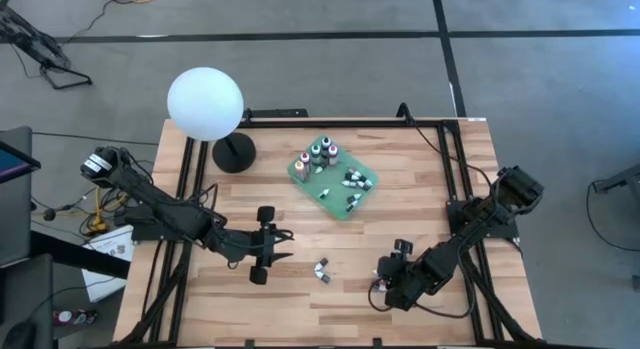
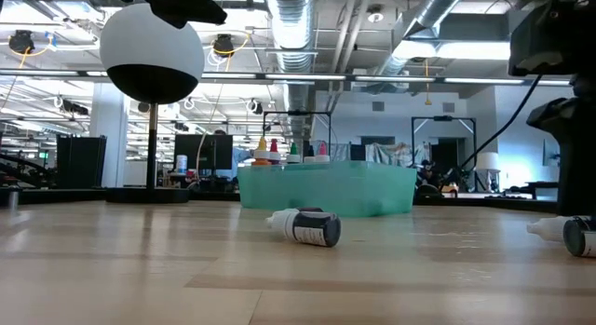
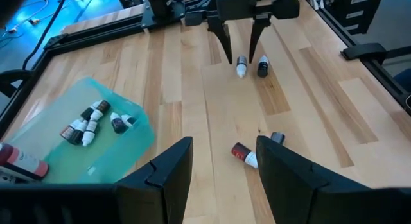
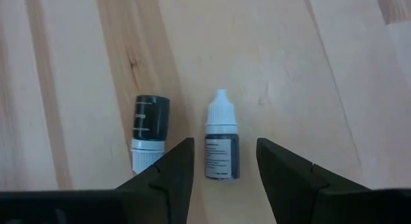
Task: Pick & Place food coloring
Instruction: Put the small red food coloring bottle into the green bin
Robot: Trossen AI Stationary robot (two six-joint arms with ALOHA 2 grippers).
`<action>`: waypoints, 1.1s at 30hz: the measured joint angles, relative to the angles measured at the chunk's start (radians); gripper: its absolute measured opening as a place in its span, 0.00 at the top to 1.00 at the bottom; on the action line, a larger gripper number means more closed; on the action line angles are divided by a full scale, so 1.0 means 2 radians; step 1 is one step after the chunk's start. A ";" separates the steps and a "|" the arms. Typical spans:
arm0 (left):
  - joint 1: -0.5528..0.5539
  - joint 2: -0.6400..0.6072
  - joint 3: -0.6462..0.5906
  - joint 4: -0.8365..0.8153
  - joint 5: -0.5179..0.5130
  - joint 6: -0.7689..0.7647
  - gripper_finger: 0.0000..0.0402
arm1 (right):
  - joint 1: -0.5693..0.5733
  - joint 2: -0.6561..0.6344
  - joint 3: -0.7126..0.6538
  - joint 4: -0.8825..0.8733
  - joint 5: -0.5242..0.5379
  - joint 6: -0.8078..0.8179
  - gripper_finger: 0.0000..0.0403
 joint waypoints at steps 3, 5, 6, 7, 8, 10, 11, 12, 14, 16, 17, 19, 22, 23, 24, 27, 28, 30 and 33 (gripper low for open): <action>0.000 0.000 0.000 0.000 0.000 -0.001 0.58 | -0.003 0.000 -0.012 0.014 -0.002 0.003 0.61; 0.000 0.000 0.000 0.000 0.000 -0.001 0.58 | -0.006 0.000 -0.023 0.017 -0.005 0.007 0.62; 0.000 0.000 0.000 0.000 0.001 -0.002 0.58 | -0.006 0.000 -0.026 0.019 -0.005 0.010 0.63; 0.000 0.000 0.000 0.000 0.001 -0.002 0.58 | -0.006 0.000 -0.028 0.021 -0.005 0.013 0.63; 0.000 0.000 0.000 0.000 0.000 -0.002 0.58 | -0.006 0.000 -0.030 0.024 -0.005 0.015 0.64; 0.000 0.000 0.000 0.000 0.001 -0.002 0.58 | -0.006 -0.001 -0.035 0.032 -0.001 0.015 0.66; 0.000 0.000 0.000 0.000 0.000 -0.002 0.58 | -0.006 -0.001 -0.036 0.033 0.001 0.015 0.68; 0.000 0.000 0.000 0.000 0.001 -0.002 0.58 | -0.005 -0.001 -0.036 0.034 0.002 0.014 0.69; 0.000 0.000 0.000 0.000 0.001 -0.002 0.58 | -0.004 -0.001 -0.036 0.035 0.002 0.007 0.73; 0.000 0.000 0.000 0.000 0.001 -0.002 0.58 | -0.004 -0.001 -0.036 0.035 0.005 0.003 0.77; 0.000 0.000 0.000 0.000 0.001 -0.002 0.58 | -0.004 -0.001 -0.037 0.034 0.009 0.002 0.78; 0.000 0.000 0.000 0.000 0.001 -0.002 0.58 | -0.004 -0.001 -0.037 0.033 0.015 -0.005 0.81; 0.000 0.000 0.000 0.000 0.001 -0.003 0.58 | -0.004 -0.001 -0.038 0.033 0.026 -0.012 0.83; 0.000 0.000 0.000 0.000 0.001 -0.003 0.58 | -0.005 0.000 -0.038 0.031 0.031 -0.012 0.83; 0.000 0.000 0.000 0.000 0.001 -0.003 0.58 | -0.005 0.000 -0.038 0.030 0.034 -0.013 0.83; 0.000 0.000 0.000 -0.005 0.001 -0.003 0.58 | -0.005 0.000 -0.038 0.030 0.052 -0.023 0.82; 0.000 0.000 0.000 -0.007 0.001 -0.004 0.58 | -0.005 0.000 -0.038 0.029 0.058 -0.027 0.82; 0.000 0.000 0.000 -0.007 0.001 -0.004 0.58 | -0.005 0.000 -0.038 0.028 0.074 -0.041 0.83; 0.000 0.000 0.000 -0.008 0.001 -0.004 0.58 | -0.009 -0.001 -0.038 0.026 0.109 -0.064 0.83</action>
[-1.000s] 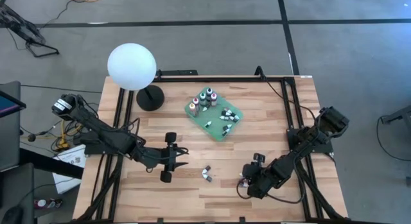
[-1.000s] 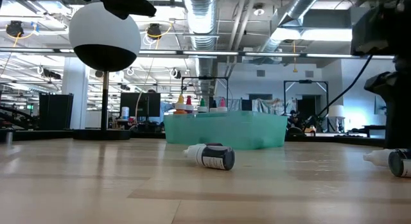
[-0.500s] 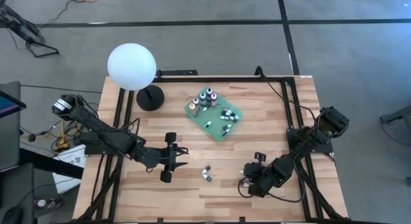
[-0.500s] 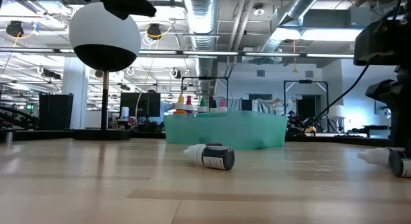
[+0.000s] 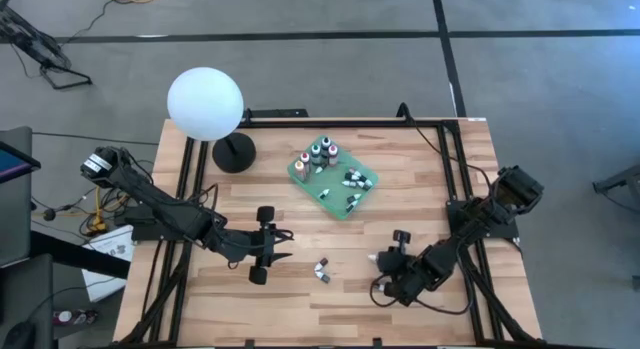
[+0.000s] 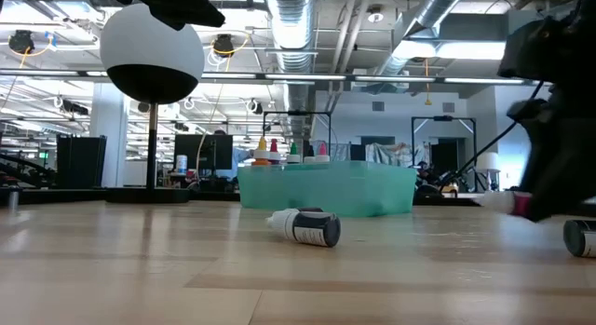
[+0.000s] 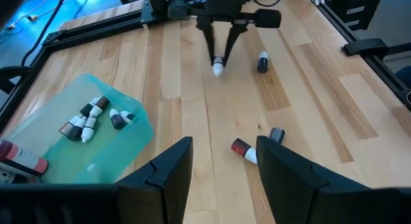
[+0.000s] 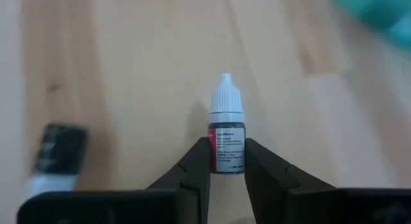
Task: Pick & Place food coloring
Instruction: Put the small red food coloring bottle into the green bin
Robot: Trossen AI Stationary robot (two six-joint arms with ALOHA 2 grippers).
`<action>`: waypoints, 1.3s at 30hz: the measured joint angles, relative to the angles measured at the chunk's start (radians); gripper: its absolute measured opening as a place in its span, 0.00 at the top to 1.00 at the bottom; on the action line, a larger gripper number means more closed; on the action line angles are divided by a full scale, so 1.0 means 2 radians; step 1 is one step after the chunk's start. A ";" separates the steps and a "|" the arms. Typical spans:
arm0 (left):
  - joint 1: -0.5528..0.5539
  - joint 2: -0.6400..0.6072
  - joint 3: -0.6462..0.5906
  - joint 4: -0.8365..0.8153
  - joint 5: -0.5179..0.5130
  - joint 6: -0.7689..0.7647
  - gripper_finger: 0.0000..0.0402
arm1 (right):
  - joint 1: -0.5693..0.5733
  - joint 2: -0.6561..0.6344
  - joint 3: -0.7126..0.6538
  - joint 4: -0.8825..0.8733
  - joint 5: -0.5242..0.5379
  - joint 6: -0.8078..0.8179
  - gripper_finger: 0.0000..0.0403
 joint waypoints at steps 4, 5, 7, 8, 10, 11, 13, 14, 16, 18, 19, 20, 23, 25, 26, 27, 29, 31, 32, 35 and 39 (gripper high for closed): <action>0.000 0.000 0.000 0.000 0.000 0.000 0.58 | -0.016 0.000 0.011 -0.024 0.041 -0.025 0.83; 0.000 0.000 0.000 0.000 -0.001 0.000 0.58 | -0.022 0.000 0.015 -0.034 0.050 -0.027 0.82; 0.000 0.000 0.000 0.000 -0.001 0.000 0.58 | -0.036 0.000 0.026 -0.061 0.074 -0.028 0.82; 0.000 0.000 0.000 0.000 -0.001 0.000 0.58 | -0.044 0.000 0.032 -0.076 0.088 -0.028 0.82; 0.000 0.000 0.000 0.000 -0.001 0.000 0.58 | -0.062 -0.001 0.043 -0.104 0.112 -0.028 0.82; 0.000 0.000 0.000 0.000 -0.001 0.000 0.58 | -0.073 -0.001 0.049 -0.116 0.122 -0.028 0.82; 0.000 0.000 0.000 0.000 -0.001 0.000 0.58 | -0.097 -0.001 0.061 -0.136 0.135 -0.029 0.82; 0.000 0.000 0.000 0.000 -0.001 0.000 0.58 | -0.111 -0.001 0.067 -0.144 0.139 -0.036 0.82; 0.000 0.000 0.000 0.000 -0.001 0.000 0.58 | -0.140 -0.001 0.077 -0.147 0.140 -0.059 0.82; 0.000 0.000 0.000 0.000 -0.001 0.000 0.58 | -0.170 -0.001 0.087 -0.145 0.140 -0.084 0.82; 0.000 0.000 0.000 0.000 -0.001 0.000 0.58 | -0.185 -0.001 0.093 -0.144 0.139 -0.096 0.82; 0.000 0.000 0.000 0.000 -0.001 0.000 0.58 | -0.200 -0.001 0.099 -0.143 0.139 -0.106 0.82; 0.000 0.000 0.000 0.000 -0.001 0.000 0.58 | -0.239 -0.001 0.119 -0.142 0.128 -0.139 0.82; 0.000 0.000 0.000 0.000 -0.001 0.000 0.58 | -0.264 -0.001 0.133 -0.142 0.093 -0.170 0.82; 0.000 0.000 0.000 0.000 -0.001 0.000 0.58 | -0.278 -0.001 0.140 -0.141 0.068 -0.186 0.82; 0.000 0.000 0.000 0.000 -0.001 0.000 0.58 | -0.290 -0.001 0.145 -0.139 0.042 -0.200 0.82; 0.000 0.000 0.000 0.000 -0.001 0.000 0.58 | -0.316 -0.001 0.150 -0.135 -0.004 -0.226 0.82; 0.000 0.000 0.000 -0.001 -0.001 0.000 0.58 | -0.340 -0.001 0.151 -0.126 -0.037 -0.244 0.82; 0.000 0.000 0.000 -0.001 -0.001 0.000 0.58 | -0.351 -0.001 0.151 -0.124 -0.050 -0.247 0.82; 0.000 0.000 0.000 -0.002 -0.002 0.000 0.58 | -0.380 -0.001 0.151 -0.124 -0.084 -0.249 0.82; 0.000 0.000 0.000 -0.006 -0.002 0.004 0.58 | -0.401 -0.001 0.151 -0.123 -0.103 -0.246 0.81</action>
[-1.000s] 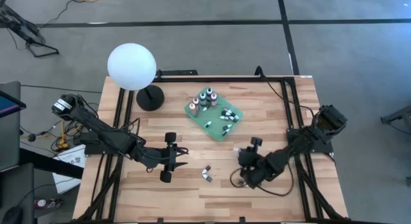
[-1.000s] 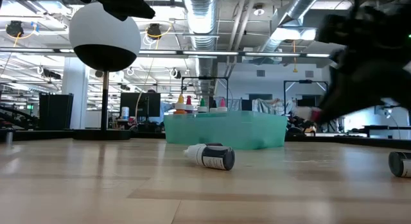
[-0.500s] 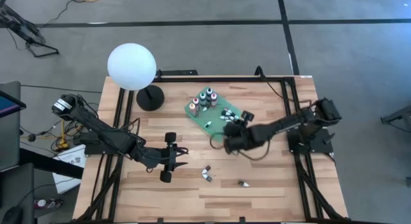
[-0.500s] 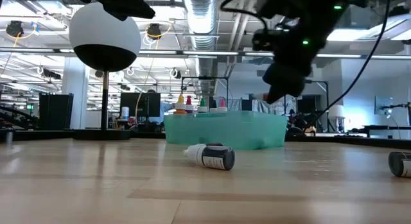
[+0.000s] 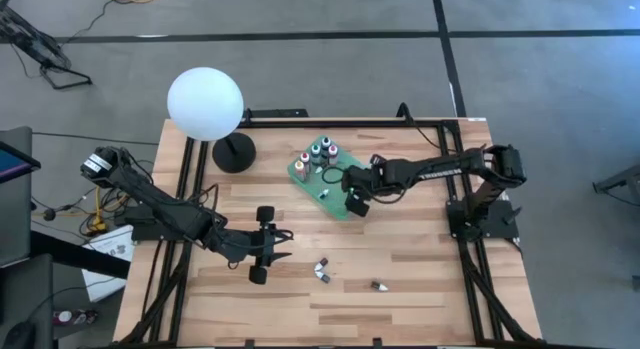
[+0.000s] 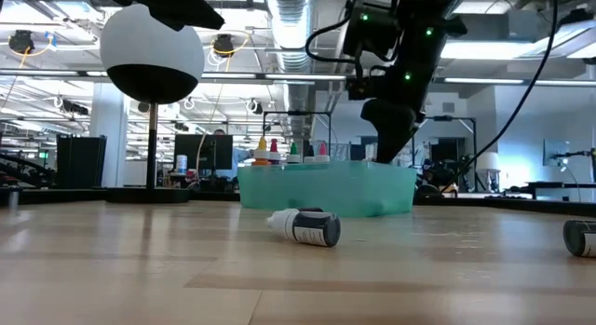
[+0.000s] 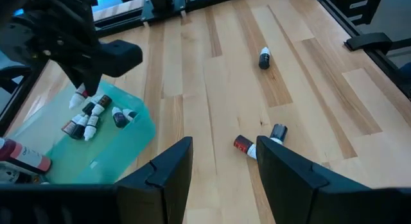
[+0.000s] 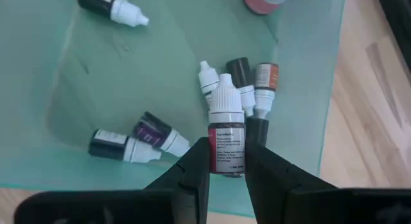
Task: Pick & Place food coloring
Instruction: Put the small red food coloring bottle into the green bin, then put the small purple food coloring bottle into the green bin
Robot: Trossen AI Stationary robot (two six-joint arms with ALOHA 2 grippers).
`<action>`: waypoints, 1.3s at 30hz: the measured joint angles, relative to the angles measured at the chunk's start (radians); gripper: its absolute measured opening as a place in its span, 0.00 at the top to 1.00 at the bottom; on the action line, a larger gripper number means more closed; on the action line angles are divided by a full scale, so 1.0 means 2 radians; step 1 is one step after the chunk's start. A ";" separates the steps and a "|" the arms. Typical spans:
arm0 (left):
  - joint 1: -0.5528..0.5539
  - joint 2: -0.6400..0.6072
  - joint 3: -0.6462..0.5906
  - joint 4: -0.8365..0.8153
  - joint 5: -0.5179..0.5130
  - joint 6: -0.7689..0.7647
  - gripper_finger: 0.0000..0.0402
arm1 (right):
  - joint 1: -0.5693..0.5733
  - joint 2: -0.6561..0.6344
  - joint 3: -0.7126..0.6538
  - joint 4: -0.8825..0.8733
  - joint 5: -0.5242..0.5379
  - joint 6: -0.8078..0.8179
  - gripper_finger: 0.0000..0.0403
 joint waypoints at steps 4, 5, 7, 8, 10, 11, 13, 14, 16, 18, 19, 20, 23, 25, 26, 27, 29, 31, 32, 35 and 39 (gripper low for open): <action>0.000 0.000 0.000 -0.003 -0.012 0.001 0.58 | -0.002 0.000 0.000 0.006 0.002 0.000 0.74; 0.000 0.000 0.000 -0.003 -0.021 0.000 0.58 | -0.002 0.000 0.000 0.007 0.004 0.000 0.72; 0.000 0.000 0.000 -0.005 -0.044 0.000 0.58 | 0.002 0.000 0.000 0.007 0.008 0.000 0.66; 0.000 0.000 0.000 -0.005 -0.060 0.001 0.58 | 0.003 0.000 0.000 0.007 0.008 0.000 0.63; 0.000 0.000 0.000 -0.005 -0.089 0.001 0.58 | 0.009 -0.003 0.000 0.002 0.013 -0.003 0.58; 0.000 0.000 0.000 -0.005 -0.101 -0.001 0.58 | 0.014 -0.008 0.000 -0.004 0.020 -0.003 0.56; 0.002 0.000 0.000 -0.005 -0.116 -0.001 0.58 | 0.028 -0.018 0.001 -0.007 0.043 -0.003 0.52; 0.003 0.000 0.000 -0.005 -0.118 0.002 0.58 | 0.037 -0.026 0.001 -0.016 0.056 -0.002 0.51; 0.004 0.000 0.000 -0.005 -0.118 0.011 0.58 | 0.061 -0.046 0.000 -0.025 0.084 0.002 0.50; 0.004 0.000 0.000 -0.006 -0.118 0.023 0.58 | 0.090 -0.073 0.000 -0.041 0.104 0.016 0.49; 0.004 0.000 0.000 -0.006 -0.119 0.028 0.58 | 0.107 -0.087 0.000 -0.048 0.112 0.027 0.49; 0.004 0.000 0.000 -0.006 -0.119 0.029 0.58 | 0.124 -0.102 0.000 -0.058 0.117 0.041 0.50; 0.005 0.000 0.000 -0.008 -0.119 0.029 0.58 | 0.184 -0.143 0.000 -0.089 0.127 0.092 0.51; 0.005 0.000 0.000 -0.008 -0.119 0.029 0.58 | 0.228 -0.164 0.000 -0.103 0.128 0.130 0.53; 0.005 0.000 0.000 -0.008 -0.119 0.028 0.58 | 0.252 -0.171 0.000 -0.110 0.128 0.149 0.53; 0.005 0.000 0.000 -0.008 -0.120 0.027 0.58 | 0.275 -0.177 0.000 -0.114 0.129 0.166 0.54; 0.005 0.000 0.000 -0.008 -0.119 0.027 0.58 | 0.323 -0.183 0.000 -0.116 0.137 0.191 0.55; 0.005 0.000 0.000 -0.005 -0.119 0.038 0.58 | 0.370 -0.182 0.000 -0.117 0.149 0.208 0.56; 0.005 0.000 0.000 -0.002 -0.121 0.043 0.58 | 0.391 -0.179 0.000 -0.117 0.155 0.216 0.57; 0.005 0.000 0.000 0.009 -0.138 0.047 0.58 | 0.451 -0.165 0.000 -0.116 0.172 0.248 0.58; 0.008 0.000 0.000 0.020 -0.111 0.045 0.58 | 0.508 -0.136 0.000 -0.116 0.190 0.306 0.60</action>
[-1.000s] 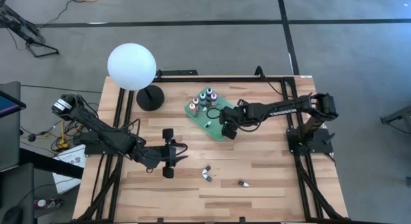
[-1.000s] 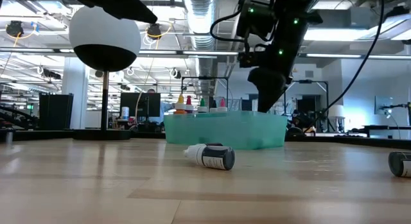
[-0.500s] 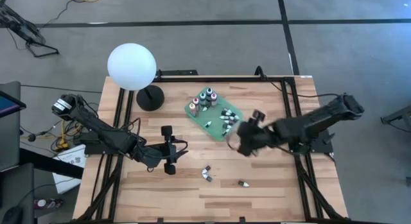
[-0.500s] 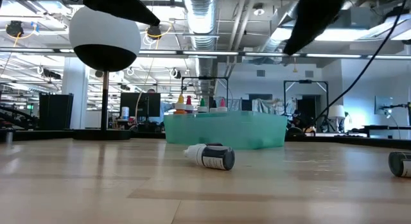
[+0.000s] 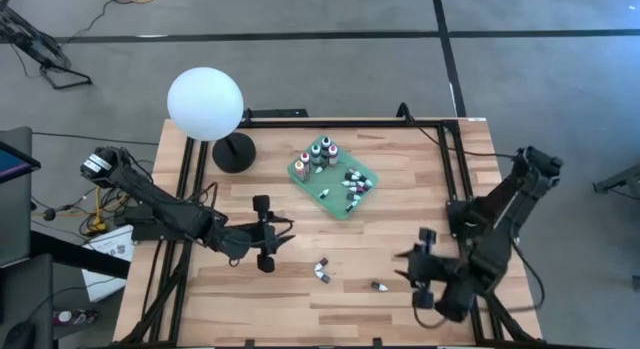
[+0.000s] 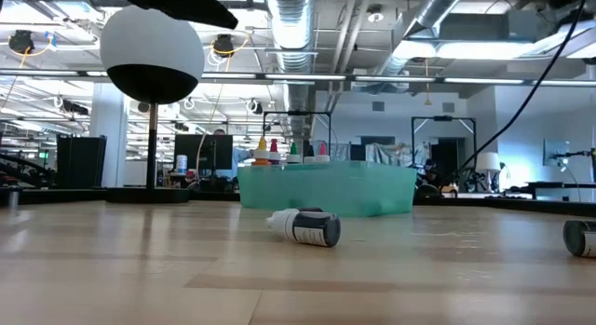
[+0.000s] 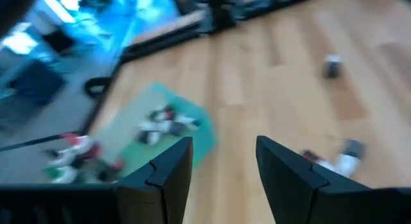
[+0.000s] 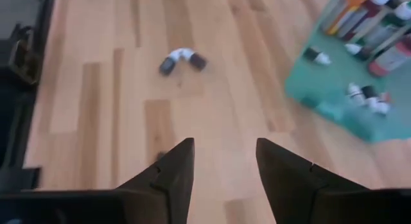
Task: Pick & Place food coloring
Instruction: Put the small purple food coloring bottle into the green bin
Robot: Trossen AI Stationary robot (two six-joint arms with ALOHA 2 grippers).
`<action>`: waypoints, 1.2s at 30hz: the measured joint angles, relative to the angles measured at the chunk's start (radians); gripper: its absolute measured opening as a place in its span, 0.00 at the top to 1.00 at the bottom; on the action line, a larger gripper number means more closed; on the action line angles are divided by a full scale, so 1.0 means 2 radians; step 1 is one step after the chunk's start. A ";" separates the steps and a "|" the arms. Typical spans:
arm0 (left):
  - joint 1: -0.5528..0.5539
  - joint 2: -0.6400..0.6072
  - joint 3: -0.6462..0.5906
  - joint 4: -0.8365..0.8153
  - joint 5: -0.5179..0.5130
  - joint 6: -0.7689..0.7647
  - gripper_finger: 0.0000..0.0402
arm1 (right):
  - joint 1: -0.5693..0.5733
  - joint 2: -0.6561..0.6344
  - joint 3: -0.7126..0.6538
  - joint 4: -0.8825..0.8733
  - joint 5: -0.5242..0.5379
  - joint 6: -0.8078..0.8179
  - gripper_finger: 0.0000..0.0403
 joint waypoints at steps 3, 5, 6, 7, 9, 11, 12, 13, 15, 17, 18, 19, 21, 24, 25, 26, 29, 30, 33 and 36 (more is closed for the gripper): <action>0.008 0.000 0.000 -0.002 0.070 -0.008 0.58 | 0.030 0.026 0.000 0.000 0.006 0.031 0.61; 0.015 0.003 0.000 0.000 0.117 -0.015 0.58 | 0.043 0.042 0.000 0.000 0.012 0.039 0.62; 0.018 0.009 0.000 0.002 0.136 -0.015 0.58 | 0.047 0.048 0.000 0.000 0.014 0.039 0.62; 0.019 0.016 0.000 -0.001 0.152 -0.014 0.58 | 0.049 0.052 0.000 0.000 0.015 0.035 0.63; 0.021 0.030 0.000 0.003 0.171 -0.002 0.58 | 0.050 0.056 0.000 0.000 0.015 0.033 0.64; 0.026 0.048 0.000 0.027 0.185 0.011 0.58 | 0.046 0.054 0.000 0.000 0.015 0.033 0.64; 0.028 0.056 0.000 0.035 0.186 0.014 0.58 | 0.042 0.051 0.000 0.000 0.015 0.033 0.65; 0.029 0.065 0.000 0.051 0.186 0.014 0.58 | 0.038 0.049 0.000 0.002 0.016 0.033 0.66; 0.033 0.083 0.000 0.090 0.182 0.013 0.58 | 0.031 0.044 0.000 0.002 0.016 0.033 0.67; 0.038 0.094 0.000 0.110 0.181 0.010 0.58 | 0.024 0.042 0.000 0.002 0.016 0.033 0.67; 0.042 0.098 0.000 0.115 0.185 0.010 0.58 | 0.021 0.043 0.000 0.003 0.016 0.032 0.68; 0.047 0.099 0.000 0.112 0.195 0.010 0.58 | 0.019 0.043 0.000 0.004 0.015 0.032 0.68; 0.053 0.099 0.000 0.099 0.206 0.009 0.58 | 0.017 0.043 0.000 0.008 0.011 0.032 0.68; 0.055 0.099 -0.001 0.090 0.201 -0.013 0.58 | 0.018 0.043 0.000 0.014 0.002 0.032 0.68; 0.052 0.102 -0.003 0.089 0.194 -0.022 0.58 | 0.018 0.043 0.000 0.015 0.001 0.032 0.68; 0.050 0.107 -0.003 0.090 0.186 -0.035 0.58 | 0.019 0.043 0.000 0.015 0.001 0.032 0.68; 0.044 0.122 -0.004 0.087 0.166 -0.063 0.58 | 0.021 0.043 0.000 0.015 0.001 0.032 0.68; 0.045 0.127 -0.004 0.096 0.171 -0.063 0.58 | 0.021 0.043 0.000 0.015 0.001 0.032 0.69; 0.049 0.142 -0.004 0.119 0.226 -0.059 0.58 | 0.021 0.043 0.000 0.015 0.001 0.032 0.68; 0.055 0.154 -0.004 0.138 0.296 -0.053 0.58 | 0.021 0.043 0.000 0.015 0.001 0.031 0.68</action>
